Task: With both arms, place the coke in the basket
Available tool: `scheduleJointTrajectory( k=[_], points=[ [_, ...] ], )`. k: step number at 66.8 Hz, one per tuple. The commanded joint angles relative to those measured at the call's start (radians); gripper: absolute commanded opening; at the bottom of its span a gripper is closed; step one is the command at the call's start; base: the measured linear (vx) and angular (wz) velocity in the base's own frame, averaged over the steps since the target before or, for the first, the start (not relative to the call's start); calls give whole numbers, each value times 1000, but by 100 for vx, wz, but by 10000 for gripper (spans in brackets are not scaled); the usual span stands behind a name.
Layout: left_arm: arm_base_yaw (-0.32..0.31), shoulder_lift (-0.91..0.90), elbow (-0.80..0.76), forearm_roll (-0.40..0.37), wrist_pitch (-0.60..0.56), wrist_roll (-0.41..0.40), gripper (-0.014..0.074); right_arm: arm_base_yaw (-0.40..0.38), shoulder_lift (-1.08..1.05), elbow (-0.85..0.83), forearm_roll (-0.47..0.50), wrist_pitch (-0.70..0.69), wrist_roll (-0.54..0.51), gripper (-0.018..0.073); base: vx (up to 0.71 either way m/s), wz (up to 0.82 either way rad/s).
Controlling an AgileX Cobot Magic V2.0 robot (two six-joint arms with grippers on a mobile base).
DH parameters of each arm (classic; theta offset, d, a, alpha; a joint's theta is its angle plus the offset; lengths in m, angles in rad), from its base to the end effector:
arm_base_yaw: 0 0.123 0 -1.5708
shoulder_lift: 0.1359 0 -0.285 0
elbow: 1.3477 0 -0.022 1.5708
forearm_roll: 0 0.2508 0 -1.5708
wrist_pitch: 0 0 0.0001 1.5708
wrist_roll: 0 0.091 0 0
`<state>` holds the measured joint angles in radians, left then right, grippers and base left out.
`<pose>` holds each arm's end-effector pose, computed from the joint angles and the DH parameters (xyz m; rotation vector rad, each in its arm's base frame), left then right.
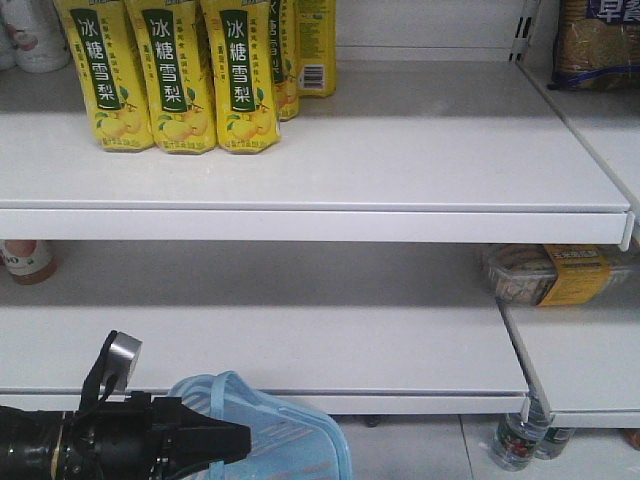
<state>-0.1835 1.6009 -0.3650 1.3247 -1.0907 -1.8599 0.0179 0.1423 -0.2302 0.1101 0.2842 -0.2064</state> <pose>0.1874 -0.1143 0.1539 -0.1112 2.3961 -1.6659 0.0595 0.0039 0.2568 -0.1226 1.6739 -0.0365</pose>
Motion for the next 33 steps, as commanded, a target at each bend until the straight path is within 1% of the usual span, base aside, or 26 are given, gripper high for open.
scheduleJointTrajectory(
  k=[1,12,26,33],
  points=[
    [-3,-34,-23,-82,-286,3,-6,-6,-41,21,14,-110,-3,466,0,0],
    [-3,-34,-23,-81,-286,3,-6,-4,-56,68,139,-87,24,466,0,0],
    [-3,-34,-23,-81,-286,3,-6,-4,-54,68,137,-128,27,466,0,0],
    [-3,-34,-23,-81,-286,3,-6,-4,-55,68,106,-126,17,452,0,0]
  ],
)
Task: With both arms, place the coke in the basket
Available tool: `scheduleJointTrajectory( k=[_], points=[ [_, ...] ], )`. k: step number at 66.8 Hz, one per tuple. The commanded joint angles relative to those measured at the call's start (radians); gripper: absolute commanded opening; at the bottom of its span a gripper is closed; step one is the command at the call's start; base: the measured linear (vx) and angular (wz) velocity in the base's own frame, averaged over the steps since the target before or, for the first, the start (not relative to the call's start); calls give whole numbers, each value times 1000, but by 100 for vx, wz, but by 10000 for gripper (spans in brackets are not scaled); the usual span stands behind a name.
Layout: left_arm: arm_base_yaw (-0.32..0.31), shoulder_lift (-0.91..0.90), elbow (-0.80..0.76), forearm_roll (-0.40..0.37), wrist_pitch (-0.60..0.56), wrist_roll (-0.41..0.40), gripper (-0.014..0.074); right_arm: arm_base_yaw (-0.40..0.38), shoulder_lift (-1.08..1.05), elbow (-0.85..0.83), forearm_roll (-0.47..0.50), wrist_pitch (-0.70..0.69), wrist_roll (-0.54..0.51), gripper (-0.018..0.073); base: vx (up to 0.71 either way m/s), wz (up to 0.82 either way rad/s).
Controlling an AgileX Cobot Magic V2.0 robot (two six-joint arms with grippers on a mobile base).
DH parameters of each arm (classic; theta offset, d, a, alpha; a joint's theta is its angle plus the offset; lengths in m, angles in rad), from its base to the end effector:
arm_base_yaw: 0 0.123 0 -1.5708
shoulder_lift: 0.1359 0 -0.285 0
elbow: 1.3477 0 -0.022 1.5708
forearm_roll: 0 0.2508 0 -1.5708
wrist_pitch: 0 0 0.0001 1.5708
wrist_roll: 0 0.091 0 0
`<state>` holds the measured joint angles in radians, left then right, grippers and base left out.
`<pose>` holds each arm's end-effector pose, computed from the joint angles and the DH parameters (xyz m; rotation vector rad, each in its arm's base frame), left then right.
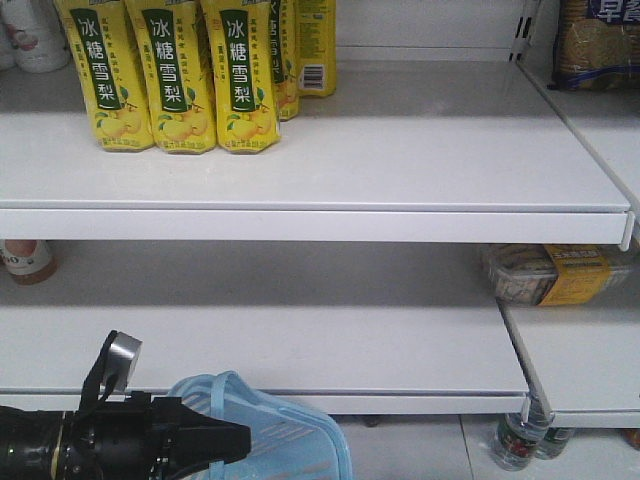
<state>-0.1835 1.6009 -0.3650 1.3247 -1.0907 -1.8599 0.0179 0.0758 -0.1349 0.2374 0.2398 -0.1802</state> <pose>0.1874 -0.1143 0.1539 -0.1112 2.3961 -1.6659 0.0567 0.0061 0.2332 -0.0153 1.6585 0.0984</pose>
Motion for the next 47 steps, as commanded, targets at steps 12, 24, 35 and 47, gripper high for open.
scheduleJointTrajectory(
  k=[12,24,35,47],
  points=[
    [-3,-34,-23,-81,-286,3,-6,-4,12,-27,-64,-79,-10,302,0,0],
    [-3,-34,-23,-81,-286,3,-6,-4,12,-27,-86,-65,-9,-17,0,0],
    [-3,-34,-23,-81,-286,3,-6,-4,12,-27,-87,-65,-7,-9,0,0],
    [-3,-34,-23,-81,-286,3,-6,-4,12,-27,-85,-65,-7,-9,0,0]
  ],
)
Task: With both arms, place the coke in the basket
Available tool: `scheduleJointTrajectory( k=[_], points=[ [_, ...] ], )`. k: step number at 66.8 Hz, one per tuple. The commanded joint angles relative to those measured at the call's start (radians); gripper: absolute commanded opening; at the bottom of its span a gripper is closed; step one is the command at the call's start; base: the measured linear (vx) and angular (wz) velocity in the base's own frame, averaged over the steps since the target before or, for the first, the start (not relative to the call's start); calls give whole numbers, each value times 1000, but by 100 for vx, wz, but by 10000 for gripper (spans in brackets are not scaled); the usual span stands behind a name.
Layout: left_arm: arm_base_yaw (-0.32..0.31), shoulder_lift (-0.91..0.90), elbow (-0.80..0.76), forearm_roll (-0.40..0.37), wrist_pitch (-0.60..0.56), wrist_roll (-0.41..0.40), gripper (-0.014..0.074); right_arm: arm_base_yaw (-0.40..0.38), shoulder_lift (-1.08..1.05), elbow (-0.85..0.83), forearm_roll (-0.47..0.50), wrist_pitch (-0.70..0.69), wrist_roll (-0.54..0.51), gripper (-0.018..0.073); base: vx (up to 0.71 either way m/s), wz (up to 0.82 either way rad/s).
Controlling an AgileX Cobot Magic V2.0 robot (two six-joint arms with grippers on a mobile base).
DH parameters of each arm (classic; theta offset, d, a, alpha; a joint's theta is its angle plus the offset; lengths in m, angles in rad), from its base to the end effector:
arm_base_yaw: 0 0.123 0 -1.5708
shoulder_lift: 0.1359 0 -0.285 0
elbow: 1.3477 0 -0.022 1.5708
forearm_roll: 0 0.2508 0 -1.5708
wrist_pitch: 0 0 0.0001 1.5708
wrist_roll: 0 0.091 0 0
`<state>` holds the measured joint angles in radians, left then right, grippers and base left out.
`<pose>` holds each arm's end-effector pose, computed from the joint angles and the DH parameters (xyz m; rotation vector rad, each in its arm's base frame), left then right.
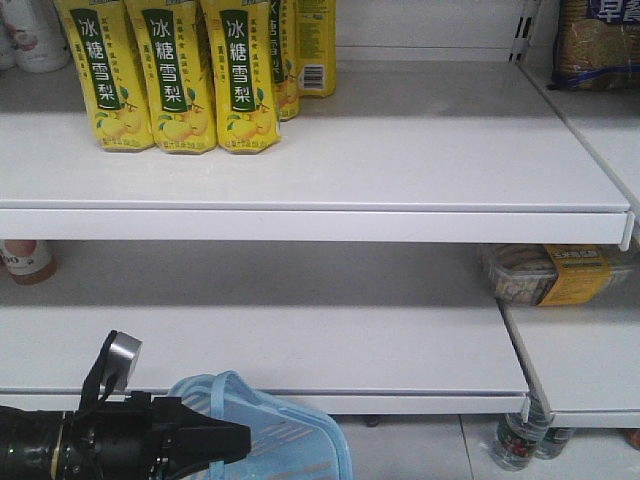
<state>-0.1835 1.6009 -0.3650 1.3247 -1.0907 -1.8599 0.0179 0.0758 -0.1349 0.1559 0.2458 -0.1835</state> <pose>0.1874 -0.1143 0.1539 -0.1112 2.3961 -1.6659 0.0567 0.0045 0.2323 -0.0704 1.6659 0.0207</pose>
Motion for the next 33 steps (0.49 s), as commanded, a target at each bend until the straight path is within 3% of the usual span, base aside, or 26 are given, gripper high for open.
scheduleJointTrajectory(
  k=[1,33],
  points=[
    [-3,-34,-23,-81,-286,3,-6,-4,12,-27,-3,-71,-3,-9,0,0],
    [-3,-34,-23,-81,-286,3,-6,-4,12,-27,-3,-71,-3,-9,0,0]
  ],
)
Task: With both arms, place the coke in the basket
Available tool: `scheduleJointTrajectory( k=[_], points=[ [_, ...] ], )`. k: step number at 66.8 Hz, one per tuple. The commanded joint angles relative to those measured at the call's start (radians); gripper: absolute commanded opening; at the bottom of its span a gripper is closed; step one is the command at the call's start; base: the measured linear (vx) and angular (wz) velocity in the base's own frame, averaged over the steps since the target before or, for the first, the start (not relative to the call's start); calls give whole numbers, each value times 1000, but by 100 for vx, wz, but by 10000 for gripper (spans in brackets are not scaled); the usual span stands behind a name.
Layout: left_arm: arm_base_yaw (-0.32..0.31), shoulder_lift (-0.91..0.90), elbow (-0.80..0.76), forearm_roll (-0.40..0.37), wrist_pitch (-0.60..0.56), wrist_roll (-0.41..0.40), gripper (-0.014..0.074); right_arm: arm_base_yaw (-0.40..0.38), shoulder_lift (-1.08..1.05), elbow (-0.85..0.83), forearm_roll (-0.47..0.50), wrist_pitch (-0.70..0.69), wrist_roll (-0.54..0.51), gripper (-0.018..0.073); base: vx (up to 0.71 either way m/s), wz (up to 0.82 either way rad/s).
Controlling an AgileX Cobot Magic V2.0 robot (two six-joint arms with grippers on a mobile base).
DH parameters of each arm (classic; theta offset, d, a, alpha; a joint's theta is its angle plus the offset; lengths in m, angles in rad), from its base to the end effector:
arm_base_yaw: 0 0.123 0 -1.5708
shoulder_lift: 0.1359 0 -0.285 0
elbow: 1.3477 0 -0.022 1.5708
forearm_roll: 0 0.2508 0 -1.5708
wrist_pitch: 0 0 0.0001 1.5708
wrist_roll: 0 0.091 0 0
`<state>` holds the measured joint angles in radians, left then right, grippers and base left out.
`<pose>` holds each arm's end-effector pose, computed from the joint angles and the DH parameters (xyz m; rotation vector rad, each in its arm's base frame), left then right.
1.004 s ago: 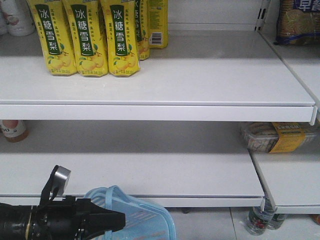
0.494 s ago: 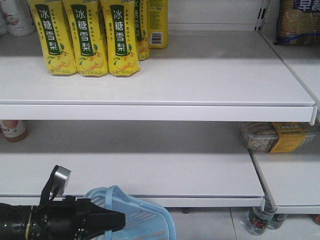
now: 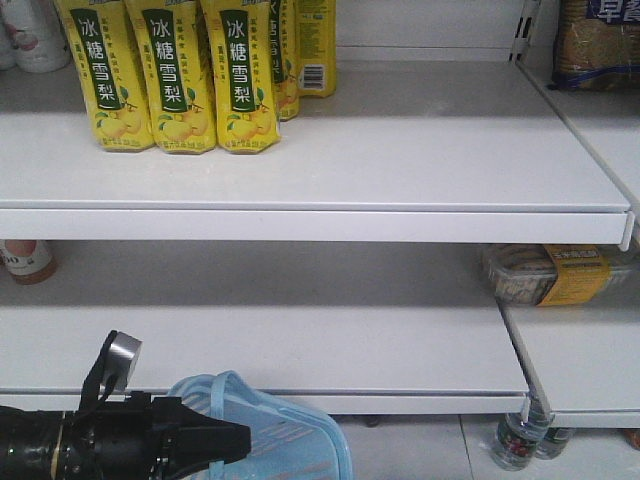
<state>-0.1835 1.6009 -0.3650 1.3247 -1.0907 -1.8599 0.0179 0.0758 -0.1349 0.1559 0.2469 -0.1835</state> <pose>0.1874 -0.1143 0.1539 -0.1112 2.3961 -1.6659 0.0567 0.0045 0.2322 -0.0705 1.6670 0.0208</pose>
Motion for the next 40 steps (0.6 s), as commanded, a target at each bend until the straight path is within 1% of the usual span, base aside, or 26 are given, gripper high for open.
scheduleJointTrajectory(
  k=[1,40],
  points=[
    [-3,-34,-23,-81,-286,3,-6,-4,12,-27,-3,-72,-3,-9,0,0],
    [-3,-34,-23,-81,-286,3,-6,-4,12,-27,-4,-72,-2,-9,0,0]
  ],
)
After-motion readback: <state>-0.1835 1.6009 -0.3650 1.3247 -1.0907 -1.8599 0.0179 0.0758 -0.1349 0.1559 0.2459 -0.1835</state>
